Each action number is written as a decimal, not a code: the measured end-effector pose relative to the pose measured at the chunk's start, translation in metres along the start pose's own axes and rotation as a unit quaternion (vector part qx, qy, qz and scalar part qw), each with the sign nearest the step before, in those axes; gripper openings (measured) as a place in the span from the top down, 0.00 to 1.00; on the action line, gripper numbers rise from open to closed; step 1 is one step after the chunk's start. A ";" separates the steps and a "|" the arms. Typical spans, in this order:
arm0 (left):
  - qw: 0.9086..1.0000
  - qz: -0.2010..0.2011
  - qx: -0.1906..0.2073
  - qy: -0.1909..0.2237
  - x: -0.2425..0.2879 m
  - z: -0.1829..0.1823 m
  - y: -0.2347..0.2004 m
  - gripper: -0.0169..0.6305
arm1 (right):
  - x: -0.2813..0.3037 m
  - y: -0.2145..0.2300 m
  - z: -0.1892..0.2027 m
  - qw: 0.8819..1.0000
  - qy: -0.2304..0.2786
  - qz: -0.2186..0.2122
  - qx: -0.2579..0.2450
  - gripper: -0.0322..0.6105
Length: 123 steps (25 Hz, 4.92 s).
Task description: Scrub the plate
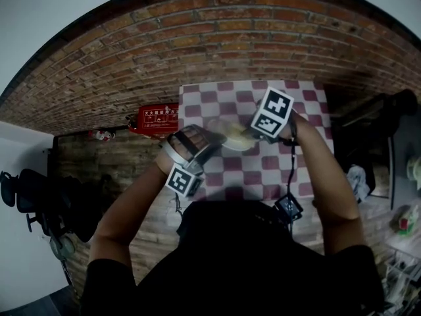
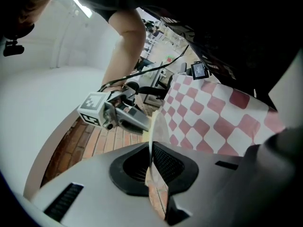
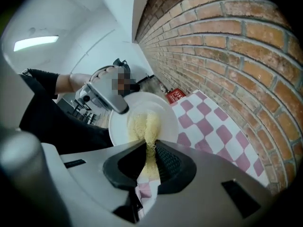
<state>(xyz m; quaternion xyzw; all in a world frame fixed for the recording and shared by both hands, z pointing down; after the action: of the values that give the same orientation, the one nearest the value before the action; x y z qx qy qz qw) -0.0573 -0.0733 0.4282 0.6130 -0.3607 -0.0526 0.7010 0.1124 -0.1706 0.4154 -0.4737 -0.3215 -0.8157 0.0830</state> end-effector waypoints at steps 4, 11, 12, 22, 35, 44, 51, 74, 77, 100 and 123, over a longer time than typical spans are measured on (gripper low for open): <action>1.000 0.000 0.003 0.000 -0.002 -0.001 0.001 0.94 | 0.012 0.024 0.022 0.999 -0.019 0.016 0.034 0.87; 0.999 -0.015 0.008 0.032 0.000 -0.021 -0.010 0.94 | 0.035 0.065 0.021 0.996 -0.011 0.037 0.086 0.87; 0.999 -0.014 0.009 0.038 0.002 -0.024 -0.010 0.94 | 0.035 0.064 0.016 0.996 -0.007 0.036 0.083 0.87; 0.999 0.000 0.001 0.046 0.014 -0.024 -0.001 0.94 | 0.012 0.002 -0.037 0.999 0.049 0.004 -0.004 0.87; 1.000 0.006 -0.019 -0.017 -0.008 0.020 0.010 0.95 | 0.008 -0.010 0.020 0.999 0.049 -0.016 0.015 0.87; 0.999 -0.018 -0.012 0.034 -0.005 -0.016 -0.011 0.94 | 0.024 0.048 0.025 0.996 0.020 0.053 0.067 0.87; 0.998 -0.014 -0.008 0.053 0.008 -0.027 -0.013 0.94 | 0.003 0.013 -0.016 0.997 0.069 0.024 0.020 0.87; 0.999 -0.004 0.005 0.041 0.005 -0.026 -0.003 0.94 | 0.006 -0.009 -0.012 0.998 0.054 0.045 -0.003 0.87; 0.999 -0.011 -0.031 0.042 0.002 -0.020 -0.005 0.94 | 0.000 -0.023 -0.010 0.998 0.059 0.033 -0.017 0.87; 0.890 0.001 -0.454 0.029 0.015 0.034 0.016 0.94 | 0.006 0.042 0.101 0.981 0.098 0.064 0.152 0.87; 0.447 0.069 -0.892 -0.025 0.059 0.030 0.155 0.95 | 0.089 0.017 0.169 0.946 0.194 0.068 0.250 0.87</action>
<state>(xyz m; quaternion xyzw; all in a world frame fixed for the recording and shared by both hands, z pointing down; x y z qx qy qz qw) -0.0876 -0.0906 0.5931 -0.3773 -0.1736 -0.3123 0.8544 0.1937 -0.0666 0.5545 -0.2907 -0.4597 -0.7780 0.3143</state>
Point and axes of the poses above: the fingertips, and each gripper's own axes: x forward along the fingers, y to its right, z out of its underside, the point moved 10 cm from there along -x, backward along the fingers, and after that the axes turned 7 degrees about x, right-handed, at the moved point
